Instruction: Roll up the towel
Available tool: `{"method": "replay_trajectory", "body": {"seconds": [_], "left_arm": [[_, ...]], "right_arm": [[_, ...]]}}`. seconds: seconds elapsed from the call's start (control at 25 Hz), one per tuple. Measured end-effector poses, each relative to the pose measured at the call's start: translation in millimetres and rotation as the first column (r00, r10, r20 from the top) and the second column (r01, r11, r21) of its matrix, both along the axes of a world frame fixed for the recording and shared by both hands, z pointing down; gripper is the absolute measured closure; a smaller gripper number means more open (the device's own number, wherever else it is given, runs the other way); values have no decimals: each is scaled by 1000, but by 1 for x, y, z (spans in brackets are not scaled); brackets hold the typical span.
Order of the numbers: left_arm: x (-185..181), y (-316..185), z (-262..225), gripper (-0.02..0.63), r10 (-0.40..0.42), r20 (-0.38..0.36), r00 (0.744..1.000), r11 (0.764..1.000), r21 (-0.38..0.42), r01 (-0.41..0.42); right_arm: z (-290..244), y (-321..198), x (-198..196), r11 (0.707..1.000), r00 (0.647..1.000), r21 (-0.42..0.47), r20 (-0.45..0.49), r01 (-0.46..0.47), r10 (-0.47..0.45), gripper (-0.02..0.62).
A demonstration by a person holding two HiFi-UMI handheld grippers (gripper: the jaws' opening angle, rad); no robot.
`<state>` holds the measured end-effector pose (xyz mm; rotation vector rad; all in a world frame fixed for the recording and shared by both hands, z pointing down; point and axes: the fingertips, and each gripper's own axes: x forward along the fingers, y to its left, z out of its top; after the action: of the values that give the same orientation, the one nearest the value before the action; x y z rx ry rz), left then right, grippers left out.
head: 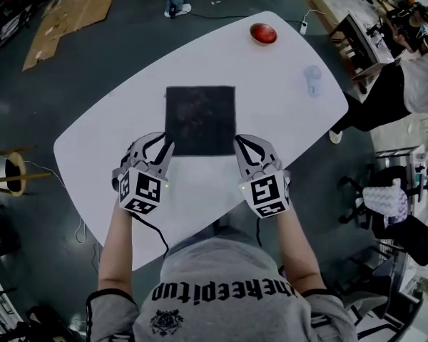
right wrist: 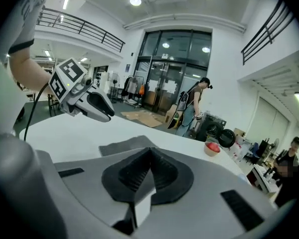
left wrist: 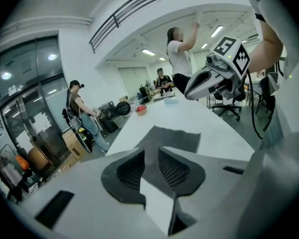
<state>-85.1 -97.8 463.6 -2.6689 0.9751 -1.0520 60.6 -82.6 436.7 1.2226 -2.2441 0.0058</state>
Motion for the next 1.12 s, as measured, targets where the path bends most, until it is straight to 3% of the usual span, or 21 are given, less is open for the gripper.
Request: {"method": "replay_trajectory", "body": {"seconds": [0.16,0.32,0.48,0.72,0.92,1.12], "left_arm": [[-5,6,46,495,91,116,989,992,-102,-80],[-12,10,84,477,184,221,958,975,-166,-149],[-18,17,108,465,249,279,928,957,-215,-192],[-19,27,135,460,334,313,889,926,-282,-249],[-21,26,149,462,361,328,873,913,-314,-260],[-22,25,154,463,362,293,885,905,-339,-258]], "right_arm": [[38,0,-3,994,998,-93,-39,51,-54,592],[71,1,-7,978,988,-170,-75,124,-138,592],[98,6,-10,950,967,-246,-115,194,-227,562],[144,23,-4,886,909,-379,-208,266,-362,525],[166,24,2,861,882,-434,-252,265,-398,525],[182,23,6,843,867,-475,-275,253,-415,525]]}}
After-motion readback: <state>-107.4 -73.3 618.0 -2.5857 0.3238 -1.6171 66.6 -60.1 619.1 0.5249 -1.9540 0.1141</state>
